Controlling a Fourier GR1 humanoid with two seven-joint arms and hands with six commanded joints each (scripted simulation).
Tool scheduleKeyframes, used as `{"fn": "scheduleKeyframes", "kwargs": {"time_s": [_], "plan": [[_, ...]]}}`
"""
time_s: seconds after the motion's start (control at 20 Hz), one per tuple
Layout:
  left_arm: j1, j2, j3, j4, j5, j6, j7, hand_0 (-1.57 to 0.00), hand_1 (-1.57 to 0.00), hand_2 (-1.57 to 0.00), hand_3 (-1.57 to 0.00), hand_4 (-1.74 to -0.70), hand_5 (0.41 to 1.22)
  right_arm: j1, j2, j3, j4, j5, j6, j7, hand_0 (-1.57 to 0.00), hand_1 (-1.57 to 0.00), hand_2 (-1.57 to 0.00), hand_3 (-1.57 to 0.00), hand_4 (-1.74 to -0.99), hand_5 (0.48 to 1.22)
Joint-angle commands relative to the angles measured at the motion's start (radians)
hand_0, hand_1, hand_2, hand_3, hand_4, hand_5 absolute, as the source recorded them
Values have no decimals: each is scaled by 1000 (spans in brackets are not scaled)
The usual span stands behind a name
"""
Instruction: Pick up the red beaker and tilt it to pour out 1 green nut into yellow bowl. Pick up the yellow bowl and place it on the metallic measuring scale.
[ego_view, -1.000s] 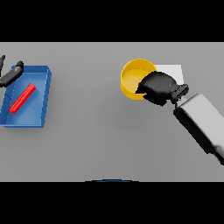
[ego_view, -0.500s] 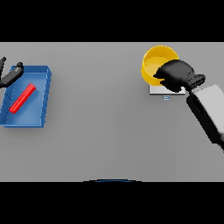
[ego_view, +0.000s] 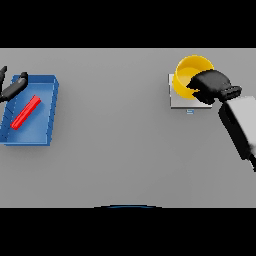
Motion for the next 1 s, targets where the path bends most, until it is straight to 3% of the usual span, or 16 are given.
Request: {"fn": "scheduleKeyframes", "kwargs": {"time_s": [0.0,0.2,0.3,0.35,0.4,0.5,0.6,0.75,0.95], "plan": [[1,-2,-2,-1,-2,5,6,1,1,1,1,-726,710,-1,10,-5,17,-4,-4,1,-1562,-1571,-1405,-1374,-1741,1221],[1,0,-4,1,-4,0,3,1,1,1,1,-727,712,1,26,-10,47,-8,12,-1,-1417,-1571,-1363,-1487,-1741,1221],[-6,9,5,16,4,-16,12,1,1,1,1,-727,715,-5,22,-15,54,-11,26,-10,-1397,-1571,-1385,-1363,-1741,1221],[-7,-4,2,22,3,-15,6,1,1,1,1,-729,717,-9,22,-21,70,-14,26,-24,-1332,-1459,-1423,-1198,-1741,1221],[-6,-2,4,20,6,-20,-4,1,1,1,1,-730,720,-12,16,-29,76,-19,34,-34,-1128,-1322,-1330,-1057,-1701,1221],[-11,-11,0,24,3,-18,-1,1,1,1,1,-733,728,-8,23,-38,82,-26,38,-15,-721,-980,-1042,-833,-1619,1072],[-21,-22,-3,27,-2,-13,-2,1,1,1,1,-729,723,-7,19,-37,68,-29,62,4,-461,-703,-799,-669,-1563,971],[-22,-15,2,45,-5,-22,-15,1,1,1,1,-724,708,-12,9,-21,69,-16,70,-15,-236,-380,-519,-525,-1501,877],[-7,-13,3,27,0,-11,-16,1,1,1,1,-722,699,-10,5,-9,76,-6,76,-27,-96,-155,-251,-378,-1442,814]]}}
